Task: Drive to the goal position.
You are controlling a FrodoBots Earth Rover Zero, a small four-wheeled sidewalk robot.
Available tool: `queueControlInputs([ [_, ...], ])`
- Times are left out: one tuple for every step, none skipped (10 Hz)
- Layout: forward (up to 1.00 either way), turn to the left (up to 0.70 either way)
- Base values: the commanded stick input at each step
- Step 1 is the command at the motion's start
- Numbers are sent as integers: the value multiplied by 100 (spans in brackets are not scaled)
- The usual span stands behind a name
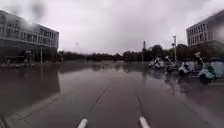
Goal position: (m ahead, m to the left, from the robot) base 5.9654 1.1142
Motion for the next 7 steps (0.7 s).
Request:
queueControlInputs([
  [100,3],
  [100,3],
  [100,3],
  [100,2],
  [100,3],
  [100,2],
  [100,3],
])
